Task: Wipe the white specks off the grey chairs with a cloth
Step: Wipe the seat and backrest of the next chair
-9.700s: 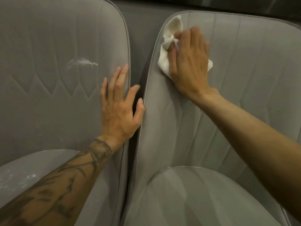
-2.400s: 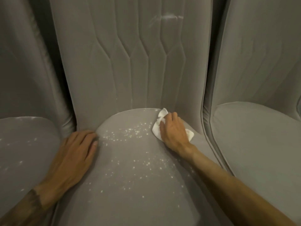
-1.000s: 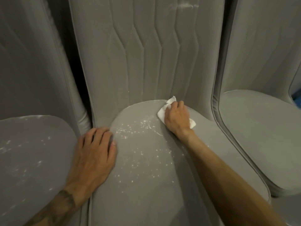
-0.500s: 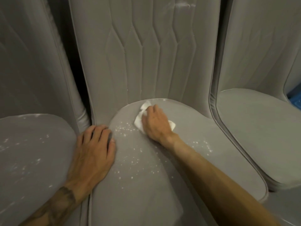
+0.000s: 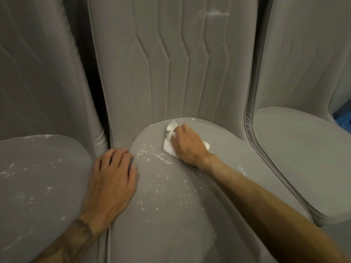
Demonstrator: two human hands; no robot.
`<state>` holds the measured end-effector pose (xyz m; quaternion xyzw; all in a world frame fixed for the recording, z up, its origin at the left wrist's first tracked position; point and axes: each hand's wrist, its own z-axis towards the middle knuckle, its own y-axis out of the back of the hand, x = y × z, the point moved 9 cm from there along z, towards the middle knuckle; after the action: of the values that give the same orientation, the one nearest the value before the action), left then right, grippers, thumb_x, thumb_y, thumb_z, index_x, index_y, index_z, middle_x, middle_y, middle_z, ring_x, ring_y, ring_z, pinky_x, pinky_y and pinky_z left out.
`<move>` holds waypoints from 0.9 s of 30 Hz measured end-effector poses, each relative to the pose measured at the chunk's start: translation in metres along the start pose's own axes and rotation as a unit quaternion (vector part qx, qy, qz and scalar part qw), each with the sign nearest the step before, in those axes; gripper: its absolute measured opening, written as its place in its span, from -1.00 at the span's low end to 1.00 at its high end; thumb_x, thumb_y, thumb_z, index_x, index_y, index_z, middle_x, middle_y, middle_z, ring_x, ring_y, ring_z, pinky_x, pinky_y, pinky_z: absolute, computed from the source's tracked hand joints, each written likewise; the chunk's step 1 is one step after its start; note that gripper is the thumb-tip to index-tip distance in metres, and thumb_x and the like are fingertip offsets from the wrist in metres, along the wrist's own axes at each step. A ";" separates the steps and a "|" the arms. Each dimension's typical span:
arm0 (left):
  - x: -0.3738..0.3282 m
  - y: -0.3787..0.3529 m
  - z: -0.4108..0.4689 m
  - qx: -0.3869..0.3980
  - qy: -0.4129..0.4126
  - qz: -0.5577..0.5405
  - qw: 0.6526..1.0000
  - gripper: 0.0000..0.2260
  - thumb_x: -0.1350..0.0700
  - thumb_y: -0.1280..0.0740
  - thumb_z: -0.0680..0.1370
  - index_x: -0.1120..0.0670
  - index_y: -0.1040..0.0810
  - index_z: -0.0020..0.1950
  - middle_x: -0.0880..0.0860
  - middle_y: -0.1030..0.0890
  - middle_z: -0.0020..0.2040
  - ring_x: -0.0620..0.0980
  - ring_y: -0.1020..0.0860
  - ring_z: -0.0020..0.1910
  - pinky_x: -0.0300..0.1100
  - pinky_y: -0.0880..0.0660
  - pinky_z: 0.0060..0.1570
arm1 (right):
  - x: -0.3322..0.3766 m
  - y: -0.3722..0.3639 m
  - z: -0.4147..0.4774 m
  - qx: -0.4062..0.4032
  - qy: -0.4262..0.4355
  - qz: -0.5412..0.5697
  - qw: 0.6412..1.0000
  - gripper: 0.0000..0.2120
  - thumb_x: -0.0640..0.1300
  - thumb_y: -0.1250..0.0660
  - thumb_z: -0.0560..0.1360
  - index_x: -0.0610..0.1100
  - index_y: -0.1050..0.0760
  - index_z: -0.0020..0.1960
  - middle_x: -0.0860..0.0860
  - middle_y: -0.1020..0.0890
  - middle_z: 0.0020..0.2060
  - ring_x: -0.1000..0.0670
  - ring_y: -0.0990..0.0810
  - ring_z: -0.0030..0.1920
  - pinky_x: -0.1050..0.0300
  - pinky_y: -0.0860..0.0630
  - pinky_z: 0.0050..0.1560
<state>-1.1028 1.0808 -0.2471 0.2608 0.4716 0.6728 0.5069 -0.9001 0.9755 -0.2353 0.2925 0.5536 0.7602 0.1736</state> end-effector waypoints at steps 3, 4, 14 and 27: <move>-0.001 0.001 0.001 -0.005 0.002 0.003 1.000 -0.72 0.01 -0.13 0.66 0.09 -0.54 0.22 0.08 -0.55 0.25 0.15 -0.46 0.27 0.09 -0.38 0.26 | -0.054 0.010 0.011 -0.008 -0.118 -0.051 0.992 -0.69 -0.14 0.02 0.67 -0.28 -0.40 0.23 -0.24 -0.48 0.18 -0.24 -0.45 0.13 -0.10 -0.35 0.13; -0.001 0.001 0.002 -0.007 0.002 0.004 1.000 -0.73 0.01 -0.14 0.66 0.09 -0.54 0.21 0.08 -0.55 0.24 0.15 -0.46 0.27 0.09 -0.37 0.26 | -0.052 0.010 0.011 -0.015 -0.131 -0.065 0.989 -0.68 -0.13 0.03 0.67 -0.27 -0.39 0.24 -0.24 -0.48 0.18 -0.24 -0.45 0.13 -0.11 -0.35 0.13; 0.005 -0.006 0.001 -0.024 -0.004 -0.004 1.000 -0.71 0.01 -0.14 0.66 0.10 -0.55 0.23 0.08 -0.56 0.26 0.16 -0.46 0.29 0.09 -0.35 0.29 | -0.075 0.019 -0.002 0.001 -0.087 -0.032 0.996 -0.74 -0.15 -0.04 0.68 -0.30 -0.42 0.14 -0.26 -0.49 0.12 -0.24 -0.44 0.07 -0.14 -0.35 0.11; 0.002 -0.003 0.001 -0.024 0.000 0.005 1.000 -0.74 0.01 -0.13 0.66 0.06 -0.53 0.20 0.05 -0.54 0.26 0.14 -0.46 0.29 0.07 -0.35 0.27 | -0.077 0.021 -0.014 0.006 -0.130 -0.029 0.991 -0.68 -0.09 0.05 0.69 -0.27 -0.39 0.18 -0.21 -0.47 0.14 -0.19 -0.44 0.08 -0.05 -0.33 0.13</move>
<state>-1.1015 1.0836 -0.2494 0.2508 0.4540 0.6868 0.5092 -0.8487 0.9133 -0.2382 0.3738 0.5392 0.7069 0.2643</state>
